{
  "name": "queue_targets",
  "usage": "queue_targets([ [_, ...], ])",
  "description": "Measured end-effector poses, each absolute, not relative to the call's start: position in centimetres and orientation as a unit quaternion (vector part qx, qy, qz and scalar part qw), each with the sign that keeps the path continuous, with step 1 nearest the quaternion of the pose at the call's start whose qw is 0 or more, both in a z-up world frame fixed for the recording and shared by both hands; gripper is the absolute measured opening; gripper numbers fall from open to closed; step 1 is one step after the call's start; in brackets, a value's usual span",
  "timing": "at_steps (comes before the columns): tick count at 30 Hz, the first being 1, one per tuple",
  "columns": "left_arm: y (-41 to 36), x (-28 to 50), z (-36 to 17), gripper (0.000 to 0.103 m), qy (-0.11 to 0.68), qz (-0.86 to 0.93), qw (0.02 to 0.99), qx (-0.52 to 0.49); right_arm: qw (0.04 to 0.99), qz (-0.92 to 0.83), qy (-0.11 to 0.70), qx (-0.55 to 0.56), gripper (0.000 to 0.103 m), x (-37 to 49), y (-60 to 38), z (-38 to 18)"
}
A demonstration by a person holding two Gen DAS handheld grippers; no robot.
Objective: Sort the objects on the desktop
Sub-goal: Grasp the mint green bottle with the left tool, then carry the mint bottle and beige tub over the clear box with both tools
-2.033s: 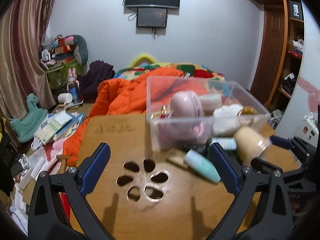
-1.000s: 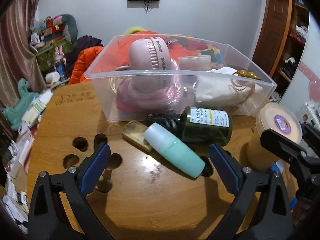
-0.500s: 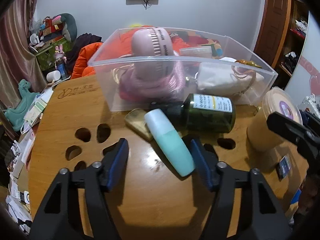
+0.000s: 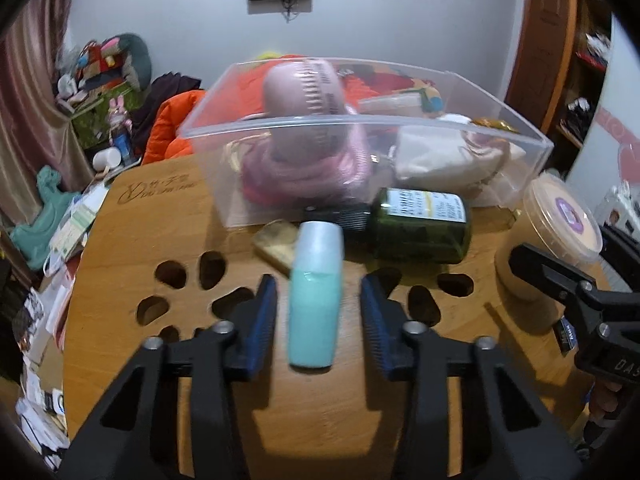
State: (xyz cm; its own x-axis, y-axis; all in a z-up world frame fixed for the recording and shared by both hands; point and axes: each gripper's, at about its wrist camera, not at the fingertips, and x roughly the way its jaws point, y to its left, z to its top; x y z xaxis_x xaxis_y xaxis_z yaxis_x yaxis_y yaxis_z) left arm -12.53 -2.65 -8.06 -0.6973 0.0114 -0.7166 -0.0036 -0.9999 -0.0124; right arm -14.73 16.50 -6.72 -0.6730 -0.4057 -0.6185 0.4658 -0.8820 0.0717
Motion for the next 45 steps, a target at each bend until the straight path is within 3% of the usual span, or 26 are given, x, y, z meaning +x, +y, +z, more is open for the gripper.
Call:
queue_targets([
  [4, -2.1, -12.2, -8.0, 0.024, 0.004, 0.923, 0.008, -0.385, 0.24, -0.914, 0.043, 0.325, 0.063, -14.7, 17.0, -6.7],
  [18, -2.5, -9.7, -5.3, 0.024, 0.003, 0.939, 0.01, -0.343, 0.259, -0.91, 0.019, 0.323, 0.062, -14.6, 17.5, -5.4],
  [45, -5.4, -10.5, -0.1, 0.024, -0.061, 0.958, 0.042, -0.279, 0.252, -0.937, 0.038, 0.237, 0.062, -14.8, 18.5, 2.7],
])
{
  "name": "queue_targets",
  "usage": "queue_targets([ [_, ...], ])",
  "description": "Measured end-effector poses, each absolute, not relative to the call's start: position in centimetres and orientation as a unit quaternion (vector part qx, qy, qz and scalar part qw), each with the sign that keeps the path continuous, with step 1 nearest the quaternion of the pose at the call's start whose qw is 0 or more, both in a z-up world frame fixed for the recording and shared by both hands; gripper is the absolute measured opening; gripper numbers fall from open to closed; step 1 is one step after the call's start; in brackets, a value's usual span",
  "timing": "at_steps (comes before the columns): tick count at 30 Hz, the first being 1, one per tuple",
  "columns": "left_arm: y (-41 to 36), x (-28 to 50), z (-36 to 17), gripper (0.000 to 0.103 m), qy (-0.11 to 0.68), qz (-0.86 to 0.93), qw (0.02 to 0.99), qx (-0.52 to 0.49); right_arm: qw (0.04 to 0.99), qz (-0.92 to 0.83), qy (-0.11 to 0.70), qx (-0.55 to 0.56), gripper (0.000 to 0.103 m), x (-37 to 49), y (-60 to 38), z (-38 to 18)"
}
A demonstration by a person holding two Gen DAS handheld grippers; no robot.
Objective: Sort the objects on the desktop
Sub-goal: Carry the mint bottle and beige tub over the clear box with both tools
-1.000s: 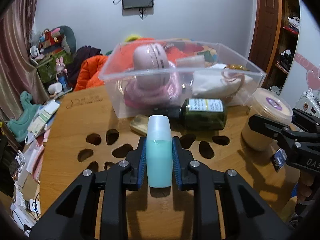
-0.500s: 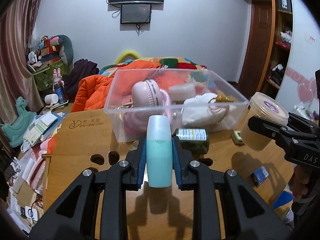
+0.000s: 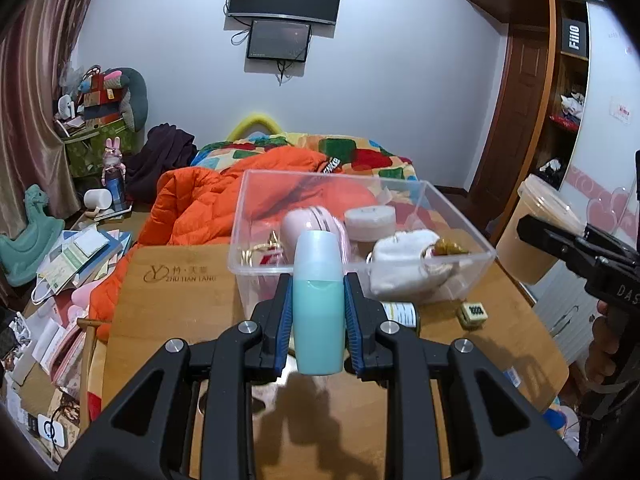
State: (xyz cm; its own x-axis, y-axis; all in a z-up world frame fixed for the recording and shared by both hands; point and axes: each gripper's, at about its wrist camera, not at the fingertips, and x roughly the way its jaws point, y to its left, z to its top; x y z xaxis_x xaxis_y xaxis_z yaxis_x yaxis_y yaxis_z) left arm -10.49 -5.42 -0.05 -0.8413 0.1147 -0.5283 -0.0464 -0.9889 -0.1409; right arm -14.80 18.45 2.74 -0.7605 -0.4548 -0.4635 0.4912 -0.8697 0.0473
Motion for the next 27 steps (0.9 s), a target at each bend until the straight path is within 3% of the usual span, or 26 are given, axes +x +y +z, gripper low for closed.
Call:
queue_targets([
  [15, -5.7, -14.1, 3.9, 0.024, -0.051, 0.964, 0.063, -0.254, 0.249, -0.942, 0.052, 0.217, 0.062, -18.7, 18.3, 4.9],
  [27, -5.4, -19.6, 4.0, 0.024, -0.05, 0.957, 0.075, -0.277, 0.251, -0.936, 0.059, 0.238, 0.062, -22.9, 17.0, 4.2],
])
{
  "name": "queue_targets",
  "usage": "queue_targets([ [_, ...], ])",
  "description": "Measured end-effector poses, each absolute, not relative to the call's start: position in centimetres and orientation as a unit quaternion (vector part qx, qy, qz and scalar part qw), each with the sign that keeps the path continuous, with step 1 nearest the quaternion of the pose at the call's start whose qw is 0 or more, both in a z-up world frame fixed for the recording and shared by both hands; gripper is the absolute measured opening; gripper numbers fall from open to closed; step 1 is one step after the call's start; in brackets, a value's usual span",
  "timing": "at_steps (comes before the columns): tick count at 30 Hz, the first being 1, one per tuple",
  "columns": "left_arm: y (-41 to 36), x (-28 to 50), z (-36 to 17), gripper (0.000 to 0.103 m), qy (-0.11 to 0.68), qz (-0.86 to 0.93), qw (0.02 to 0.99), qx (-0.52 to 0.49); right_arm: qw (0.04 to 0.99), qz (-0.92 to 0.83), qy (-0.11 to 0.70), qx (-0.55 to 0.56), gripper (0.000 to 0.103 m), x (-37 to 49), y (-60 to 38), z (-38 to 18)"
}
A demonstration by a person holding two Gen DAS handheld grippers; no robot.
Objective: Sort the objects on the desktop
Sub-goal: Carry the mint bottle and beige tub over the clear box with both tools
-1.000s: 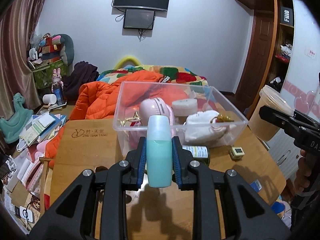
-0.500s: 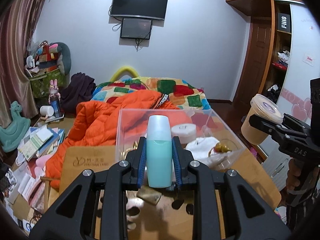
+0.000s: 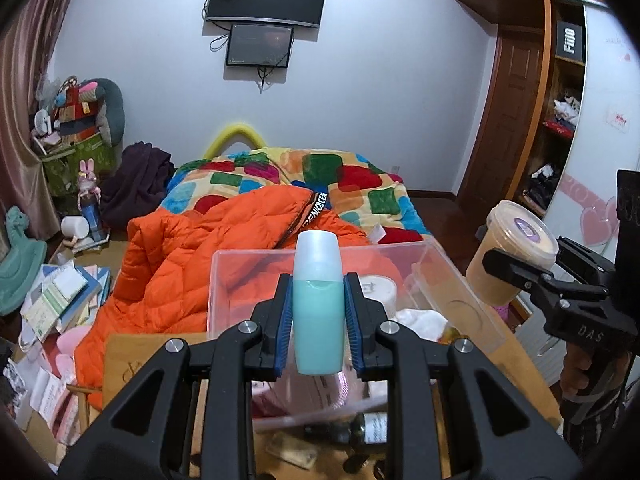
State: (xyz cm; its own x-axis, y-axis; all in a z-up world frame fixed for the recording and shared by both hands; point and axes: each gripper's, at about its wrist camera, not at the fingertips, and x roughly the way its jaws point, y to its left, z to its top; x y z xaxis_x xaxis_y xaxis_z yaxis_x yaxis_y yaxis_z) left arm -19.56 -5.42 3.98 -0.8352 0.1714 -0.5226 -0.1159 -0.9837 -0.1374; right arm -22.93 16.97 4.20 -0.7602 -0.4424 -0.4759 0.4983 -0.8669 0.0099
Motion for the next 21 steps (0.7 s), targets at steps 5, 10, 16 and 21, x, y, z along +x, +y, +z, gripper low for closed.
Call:
queue_targets([
  [5, -4.6, -21.2, 3.3, 0.024, -0.042, 0.954, 0.079, -0.287, 0.248, -0.933, 0.059, 0.255, 0.062, -24.8, 16.1, 2.8],
  [10, -3.6, -22.7, 2.1, 0.024, -0.033, 0.948, 0.084, -0.306, 0.245, -0.928, 0.067, 0.272, 0.062, -26.3, 15.5, 1.2],
  [16, -2.5, -24.0, 0.5, 0.024, -0.018, 0.941, 0.087, -0.327, 0.241, -0.922, 0.078, 0.293, 0.062, -27.8, 14.8, -0.4],
  [21, -2.0, -24.4, -0.5, 0.024, -0.016, 0.935, 0.096, -0.34, 0.244, -0.916, 0.09, 0.305, 0.062, -28.2, 14.0, -1.5],
])
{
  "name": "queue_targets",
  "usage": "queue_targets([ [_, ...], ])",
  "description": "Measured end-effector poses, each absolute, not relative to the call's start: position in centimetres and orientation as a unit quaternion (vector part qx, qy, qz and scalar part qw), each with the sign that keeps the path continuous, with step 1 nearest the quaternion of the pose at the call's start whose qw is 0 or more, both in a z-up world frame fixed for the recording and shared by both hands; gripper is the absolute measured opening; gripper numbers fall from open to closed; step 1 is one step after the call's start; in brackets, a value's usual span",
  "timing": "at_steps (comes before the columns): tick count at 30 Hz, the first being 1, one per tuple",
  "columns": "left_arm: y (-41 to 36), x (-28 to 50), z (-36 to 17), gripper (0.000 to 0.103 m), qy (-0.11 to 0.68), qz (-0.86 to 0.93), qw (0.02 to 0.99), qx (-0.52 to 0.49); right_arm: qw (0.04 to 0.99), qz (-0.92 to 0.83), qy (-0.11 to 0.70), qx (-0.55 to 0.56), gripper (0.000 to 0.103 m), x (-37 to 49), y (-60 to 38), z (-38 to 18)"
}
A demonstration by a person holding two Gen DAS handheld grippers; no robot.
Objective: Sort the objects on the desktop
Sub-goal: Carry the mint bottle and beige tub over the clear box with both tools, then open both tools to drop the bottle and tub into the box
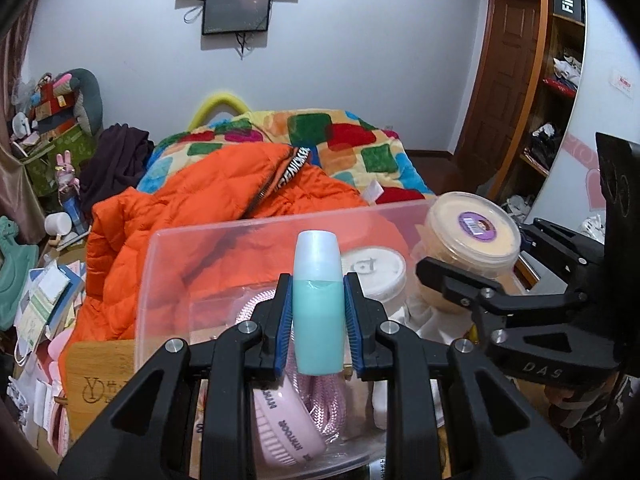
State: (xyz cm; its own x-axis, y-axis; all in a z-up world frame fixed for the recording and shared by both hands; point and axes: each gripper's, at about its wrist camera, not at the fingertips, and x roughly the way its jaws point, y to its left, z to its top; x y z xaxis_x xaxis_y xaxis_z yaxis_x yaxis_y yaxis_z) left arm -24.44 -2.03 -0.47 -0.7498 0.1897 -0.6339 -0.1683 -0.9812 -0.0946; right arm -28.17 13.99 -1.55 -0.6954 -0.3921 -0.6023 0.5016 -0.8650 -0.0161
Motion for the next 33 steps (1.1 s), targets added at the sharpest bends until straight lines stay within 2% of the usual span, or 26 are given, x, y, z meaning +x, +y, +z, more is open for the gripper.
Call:
queue_targets([
  [14, -1.0, -24.1, -0.2, 0.024, 0.007, 0.937, 0.089, -0.339, 0.234, -0.914, 0.114, 0.312, 0.063, -28.0, 13.4, -2.3],
  [22, -1.0, -22.8, 1.4, 0.037, 0.01, 0.944, 0.086, -0.319, 0.232, -0.914, 0.115, 0.311, 0.066, -27.4, 13.5, -1.9],
  [23, -1.0, -22.6, 1.6, 0.041, 0.011, 0.945, 0.085, -0.315, 0.23, -0.916, 0.114, 0.31, 0.069, -27.3, 13.6, -1.7],
  [24, -1.0, -22.4, 1.9, 0.044, 0.013, 0.947, 0.083, -0.311, 0.224, -0.919, 0.116, 0.304, 0.078, -27.1, 13.6, -1.4],
  [26, -1.1, -21.9, 2.4, 0.048, 0.012, 0.949, 0.08, -0.303, 0.206, -0.929, 0.124, 0.281, 0.086, -26.4, 13.8, -0.8],
  [31, -1.8, -21.0, 3.3, 0.054, 0.003, 0.953, 0.075, -0.292, 0.199, -0.935, 0.135, 0.259, 0.086, -25.0, 13.8, 0.7],
  [33, -2.2, -20.4, 3.7, 0.06, -0.001, 0.956, 0.071, -0.285, 0.196, -0.937, 0.137, 0.254, 0.086, -24.5, 13.9, 1.1],
])
